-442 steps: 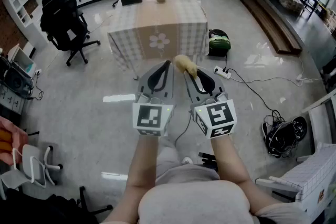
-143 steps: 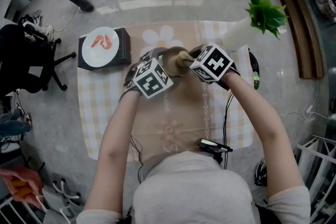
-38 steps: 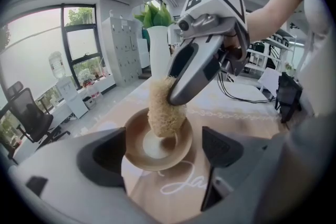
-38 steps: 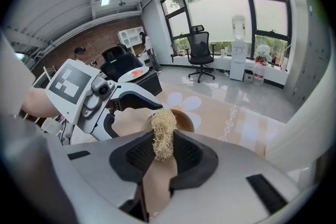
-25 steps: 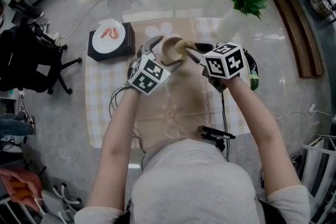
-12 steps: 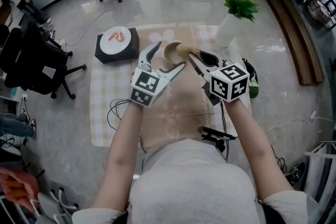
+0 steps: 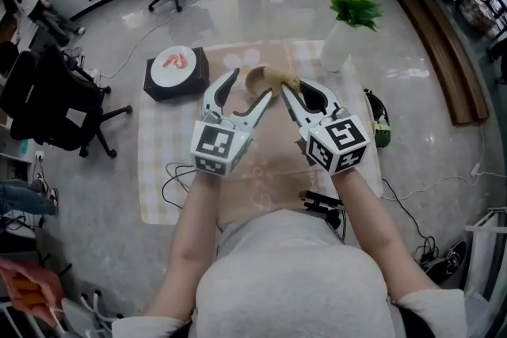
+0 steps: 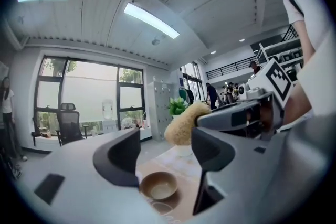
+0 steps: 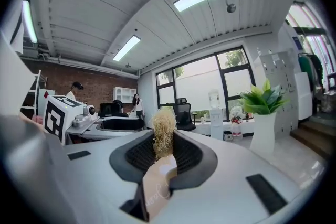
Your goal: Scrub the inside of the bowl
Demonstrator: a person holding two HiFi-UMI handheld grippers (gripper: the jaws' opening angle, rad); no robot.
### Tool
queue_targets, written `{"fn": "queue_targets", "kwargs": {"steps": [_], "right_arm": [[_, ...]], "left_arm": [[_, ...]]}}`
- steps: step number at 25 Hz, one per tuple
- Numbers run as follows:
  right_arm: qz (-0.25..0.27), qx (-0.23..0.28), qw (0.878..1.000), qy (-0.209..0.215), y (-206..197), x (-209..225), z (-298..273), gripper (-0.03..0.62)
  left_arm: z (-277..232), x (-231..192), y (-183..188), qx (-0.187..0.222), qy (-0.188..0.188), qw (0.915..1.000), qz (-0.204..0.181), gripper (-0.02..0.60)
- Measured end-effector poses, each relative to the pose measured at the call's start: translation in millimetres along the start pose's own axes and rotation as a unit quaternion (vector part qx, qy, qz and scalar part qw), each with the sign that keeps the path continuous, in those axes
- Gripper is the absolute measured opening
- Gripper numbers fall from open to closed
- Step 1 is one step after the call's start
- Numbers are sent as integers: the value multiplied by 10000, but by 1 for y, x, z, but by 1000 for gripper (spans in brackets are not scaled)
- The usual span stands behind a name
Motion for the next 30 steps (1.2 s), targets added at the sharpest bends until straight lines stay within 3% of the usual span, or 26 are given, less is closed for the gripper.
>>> {"fn": "queue_targets", "kwargs": {"steps": [7,11,16,30], "right_arm": [[111,263,9996,-55,5,-10,2,86],[383,442,9983,-50,8,-17,4,84],[442,569,9974,-92,12,-18,4,84],[647,672,9956,-88,16,-22,2,81]], "left_arm": [[9,-8,8,192,486,9986,65,69],[13,-12,11,319,624,9974,194,22],[17,-14,13,454,656,9962,339,12],[22,-11,27,644,671,9954,206,11]]}}
Point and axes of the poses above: the fingertips, and each gripper's own axes: z backward along the fingers, x to its right, y out of its top, the point moved 1 cm from there along z, backward along the fingers, and after that the axes turned 6 degrees about -z, right-handed, at the moved point
